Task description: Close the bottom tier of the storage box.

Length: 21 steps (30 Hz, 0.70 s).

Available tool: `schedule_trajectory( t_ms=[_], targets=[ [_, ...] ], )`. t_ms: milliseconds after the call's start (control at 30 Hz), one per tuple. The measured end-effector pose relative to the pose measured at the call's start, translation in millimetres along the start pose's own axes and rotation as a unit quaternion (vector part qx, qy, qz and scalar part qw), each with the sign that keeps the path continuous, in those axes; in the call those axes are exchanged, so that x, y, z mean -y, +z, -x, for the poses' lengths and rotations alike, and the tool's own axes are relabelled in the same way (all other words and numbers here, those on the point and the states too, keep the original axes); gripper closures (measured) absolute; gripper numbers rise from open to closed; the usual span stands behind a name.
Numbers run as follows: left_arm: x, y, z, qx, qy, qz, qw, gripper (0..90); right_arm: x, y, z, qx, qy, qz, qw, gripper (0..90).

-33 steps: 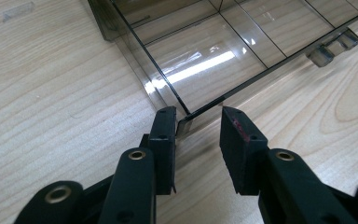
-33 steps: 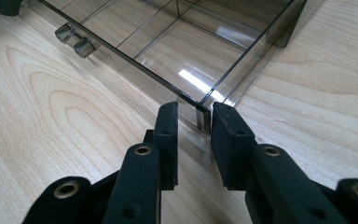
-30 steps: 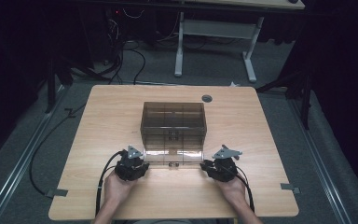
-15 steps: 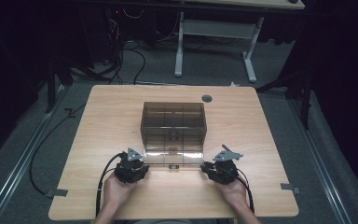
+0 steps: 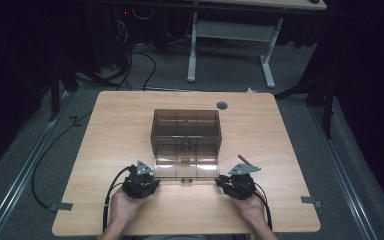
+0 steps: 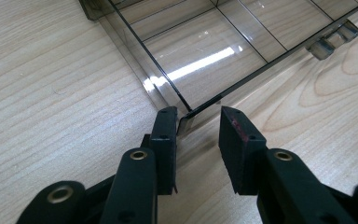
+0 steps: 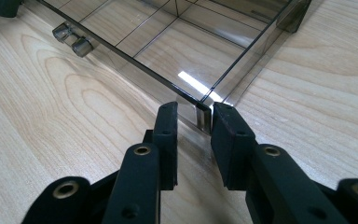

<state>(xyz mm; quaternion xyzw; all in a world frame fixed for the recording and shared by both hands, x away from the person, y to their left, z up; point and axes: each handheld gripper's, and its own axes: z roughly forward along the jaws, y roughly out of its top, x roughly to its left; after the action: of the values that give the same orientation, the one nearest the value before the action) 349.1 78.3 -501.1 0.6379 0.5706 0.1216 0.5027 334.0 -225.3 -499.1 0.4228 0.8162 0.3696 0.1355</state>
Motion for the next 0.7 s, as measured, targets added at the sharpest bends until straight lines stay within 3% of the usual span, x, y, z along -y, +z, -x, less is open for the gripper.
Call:
schedule_trajectory(
  t_ms=[700],
  targets=[
    [4.9,-7.2,1.4,0.003,-0.002,-0.004,1.0000,67.4,4.4,-5.4,-5.2,-0.008,0.003,-0.006,0.9999,72.1]
  ],
)
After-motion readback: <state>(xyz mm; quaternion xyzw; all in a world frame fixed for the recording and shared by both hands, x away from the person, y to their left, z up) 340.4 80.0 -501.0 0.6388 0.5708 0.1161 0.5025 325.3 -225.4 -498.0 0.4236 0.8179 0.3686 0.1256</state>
